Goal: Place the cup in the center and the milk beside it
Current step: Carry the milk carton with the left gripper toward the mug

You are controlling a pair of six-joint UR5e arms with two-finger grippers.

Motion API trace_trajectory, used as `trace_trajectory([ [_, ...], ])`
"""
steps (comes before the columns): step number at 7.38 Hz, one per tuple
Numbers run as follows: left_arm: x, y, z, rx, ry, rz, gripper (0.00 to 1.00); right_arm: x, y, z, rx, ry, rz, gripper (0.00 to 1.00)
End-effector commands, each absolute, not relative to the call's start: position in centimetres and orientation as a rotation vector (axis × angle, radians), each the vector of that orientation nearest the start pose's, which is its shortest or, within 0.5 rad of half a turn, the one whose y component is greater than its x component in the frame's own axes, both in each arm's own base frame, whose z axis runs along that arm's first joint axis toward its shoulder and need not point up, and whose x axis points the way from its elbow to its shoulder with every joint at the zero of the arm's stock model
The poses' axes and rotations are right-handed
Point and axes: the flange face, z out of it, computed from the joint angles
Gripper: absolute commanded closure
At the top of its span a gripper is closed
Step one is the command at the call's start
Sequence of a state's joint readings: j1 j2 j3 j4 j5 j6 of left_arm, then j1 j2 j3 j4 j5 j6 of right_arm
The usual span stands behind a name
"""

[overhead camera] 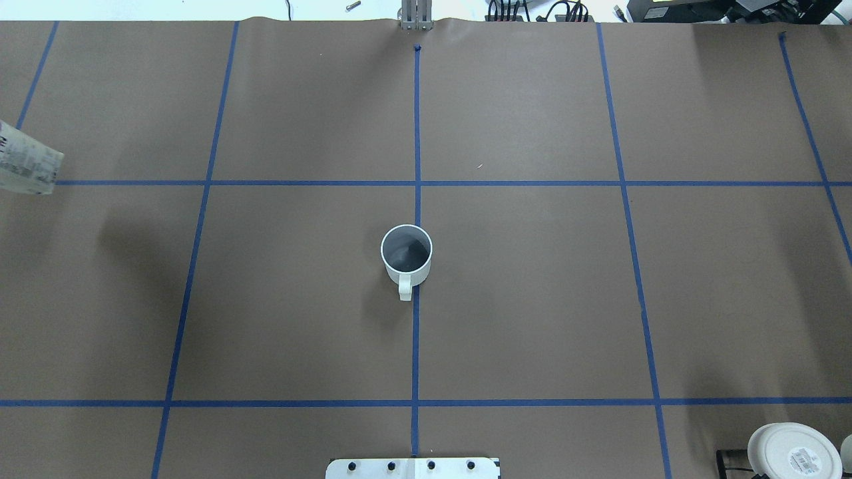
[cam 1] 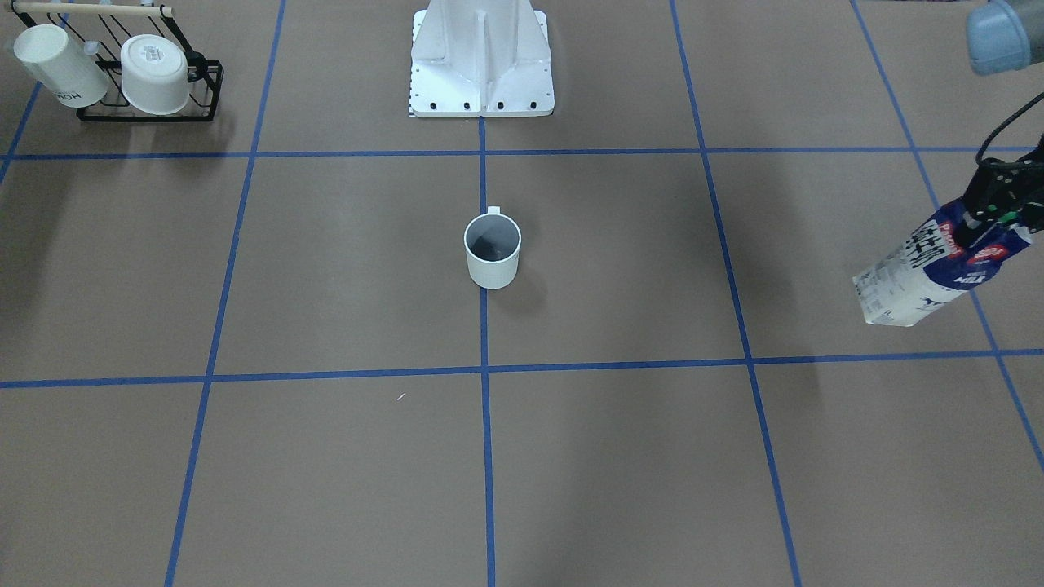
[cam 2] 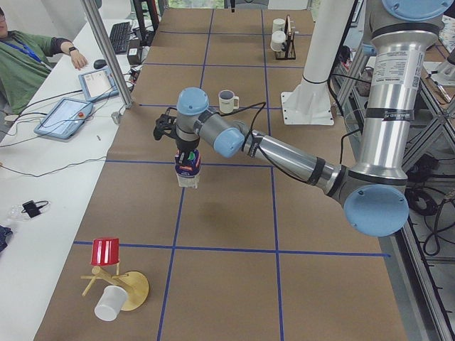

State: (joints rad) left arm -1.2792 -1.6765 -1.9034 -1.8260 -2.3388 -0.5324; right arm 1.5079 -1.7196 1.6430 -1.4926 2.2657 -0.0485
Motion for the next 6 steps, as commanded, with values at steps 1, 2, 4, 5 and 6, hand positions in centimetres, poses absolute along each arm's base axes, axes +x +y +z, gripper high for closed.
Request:
trace_trajectory([
  [1, 19.0, -51.8, 34.0, 0.253, 0.969, -0.036, 1.0, 4.3, -43.0, 69.1, -0.008, -0.695, -0.106, 0.0],
  [2, 24.5, -51.7, 29.6, 0.218, 0.953, -0.062, 1.0, 4.3, -43.0, 69.2, -0.009, -0.695, -0.106, 0.0],
  [4, 33.6, -49.6, 21.8, 0.17, 0.874, -0.081, 1.0, 4.3, -43.0, 69.4, -0.012, -0.695, -0.105, 0.0],
  [5, 37.9, -47.5, 18.8, 0.148, 0.864, -0.099, 1.0, 4.3, -43.0, 69.4, -0.012, -0.695, -0.105, 0.0],
  [6, 41.3, -45.1, 17.6, 0.149, 0.856, -0.098, 1.0, 4.3, -43.0, 69.4, -0.014, -0.695, -0.104, 0.0],
])
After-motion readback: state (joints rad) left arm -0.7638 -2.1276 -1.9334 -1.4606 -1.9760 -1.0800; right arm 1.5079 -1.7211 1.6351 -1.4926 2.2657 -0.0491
